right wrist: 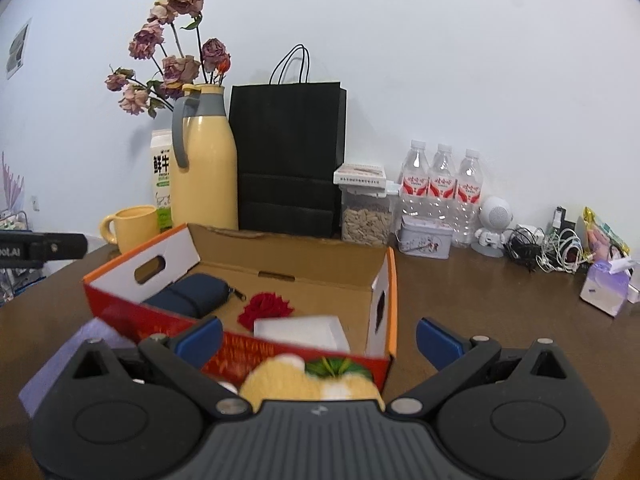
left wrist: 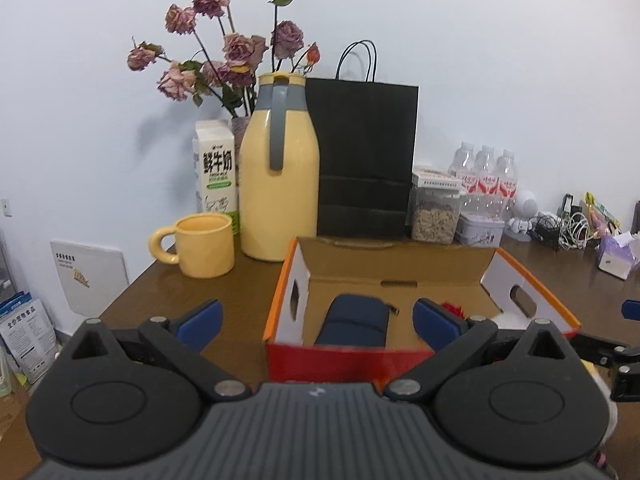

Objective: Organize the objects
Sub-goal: 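Withdraw both tools from the box back toward the table items, then grasp the plush hamster toy with the right tool while the left tool grasps the purple pouch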

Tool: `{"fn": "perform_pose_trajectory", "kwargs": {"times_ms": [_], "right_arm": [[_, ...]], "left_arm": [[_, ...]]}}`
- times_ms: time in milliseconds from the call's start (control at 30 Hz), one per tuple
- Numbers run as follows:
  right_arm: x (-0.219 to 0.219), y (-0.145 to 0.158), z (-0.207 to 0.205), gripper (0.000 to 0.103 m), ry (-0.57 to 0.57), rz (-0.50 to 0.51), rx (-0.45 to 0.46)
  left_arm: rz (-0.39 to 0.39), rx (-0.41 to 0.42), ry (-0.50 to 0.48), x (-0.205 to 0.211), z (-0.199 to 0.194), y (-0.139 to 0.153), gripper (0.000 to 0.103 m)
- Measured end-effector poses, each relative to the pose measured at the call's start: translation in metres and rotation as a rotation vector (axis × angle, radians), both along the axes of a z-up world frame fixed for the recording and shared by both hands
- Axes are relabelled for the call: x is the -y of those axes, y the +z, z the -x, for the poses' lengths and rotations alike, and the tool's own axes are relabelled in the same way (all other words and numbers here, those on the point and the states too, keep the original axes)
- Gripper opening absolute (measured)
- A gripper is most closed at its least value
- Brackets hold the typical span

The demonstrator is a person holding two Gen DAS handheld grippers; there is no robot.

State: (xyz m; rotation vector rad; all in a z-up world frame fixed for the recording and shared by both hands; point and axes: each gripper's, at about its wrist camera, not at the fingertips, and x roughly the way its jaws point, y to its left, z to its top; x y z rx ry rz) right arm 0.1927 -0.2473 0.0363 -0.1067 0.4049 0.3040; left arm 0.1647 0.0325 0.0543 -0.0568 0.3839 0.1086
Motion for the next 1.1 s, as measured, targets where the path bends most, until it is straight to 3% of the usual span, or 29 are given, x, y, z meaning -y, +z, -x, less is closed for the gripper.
{"fn": "perform_pose_trajectory", "kwargs": {"times_ms": [467, 633, 800, 1000, 1100], "right_arm": [[0.026, -0.041, 0.048, 0.103, 0.012, 0.029, -0.087], [0.029, -0.05, 0.04, 0.103, 0.004, 0.04, -0.118], [0.035, -0.05, 0.019, 0.102, -0.031, -0.021, -0.148], [0.023, -0.058, -0.009, 0.089, -0.01, -0.003, -0.213], [0.021, -0.064, -0.017, 0.064, 0.002, -0.012, -0.249]], "left_arm": [[0.039, -0.102, -0.004, -0.016, 0.064, -0.036, 0.103], [0.054, -0.129, 0.009, -0.021, 0.068, -0.044, 0.103], [0.063, -0.141, 0.024, -0.027, 0.071, -0.048, 0.103], [0.074, -0.142, 0.041, -0.034, 0.075, -0.05, 0.103], [0.078, -0.143, 0.048, -0.036, 0.076, -0.049, 0.103]]}}
